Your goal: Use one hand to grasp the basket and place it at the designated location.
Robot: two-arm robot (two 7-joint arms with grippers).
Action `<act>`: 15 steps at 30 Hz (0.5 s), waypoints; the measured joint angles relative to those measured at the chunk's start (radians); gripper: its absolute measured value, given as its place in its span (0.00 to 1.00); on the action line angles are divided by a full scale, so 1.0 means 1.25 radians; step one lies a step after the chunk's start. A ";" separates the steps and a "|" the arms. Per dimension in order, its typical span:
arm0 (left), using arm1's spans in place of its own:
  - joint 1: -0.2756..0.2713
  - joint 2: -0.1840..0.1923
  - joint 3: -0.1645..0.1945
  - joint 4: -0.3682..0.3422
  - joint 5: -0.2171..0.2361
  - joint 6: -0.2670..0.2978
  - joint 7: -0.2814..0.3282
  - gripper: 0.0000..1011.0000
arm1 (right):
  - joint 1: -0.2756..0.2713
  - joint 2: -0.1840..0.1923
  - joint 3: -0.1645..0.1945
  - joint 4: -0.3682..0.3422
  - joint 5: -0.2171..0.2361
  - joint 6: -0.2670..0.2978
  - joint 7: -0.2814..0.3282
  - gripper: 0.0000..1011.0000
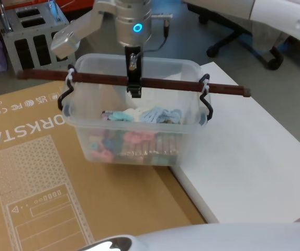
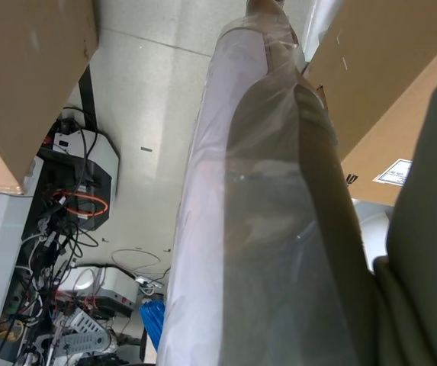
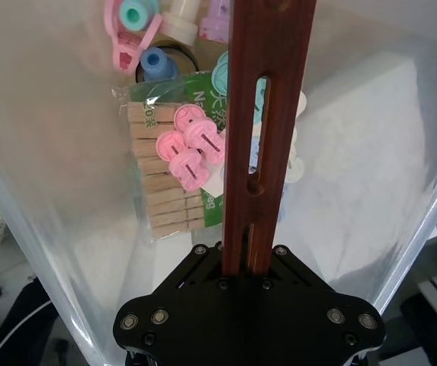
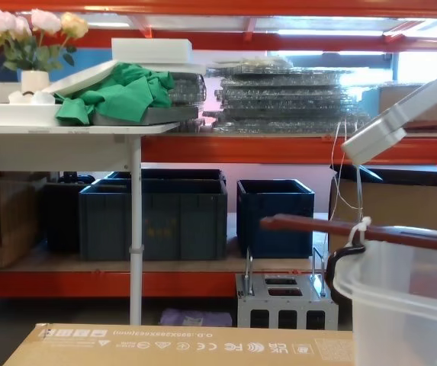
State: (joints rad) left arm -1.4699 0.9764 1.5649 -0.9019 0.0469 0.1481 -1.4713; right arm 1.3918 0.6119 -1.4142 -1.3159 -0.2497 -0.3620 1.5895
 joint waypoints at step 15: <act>0.000 0.000 0.000 0.000 0.000 0.000 0.000 0.00 | 0.005 -0.034 -0.052 -0.073 -0.032 -0.012 -0.012 0.00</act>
State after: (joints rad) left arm -1.4699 0.9765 1.5649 -0.9013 0.0474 0.1481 -1.4713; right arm 1.3983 0.5696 -1.4789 -1.4072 -0.2897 -0.3765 1.5745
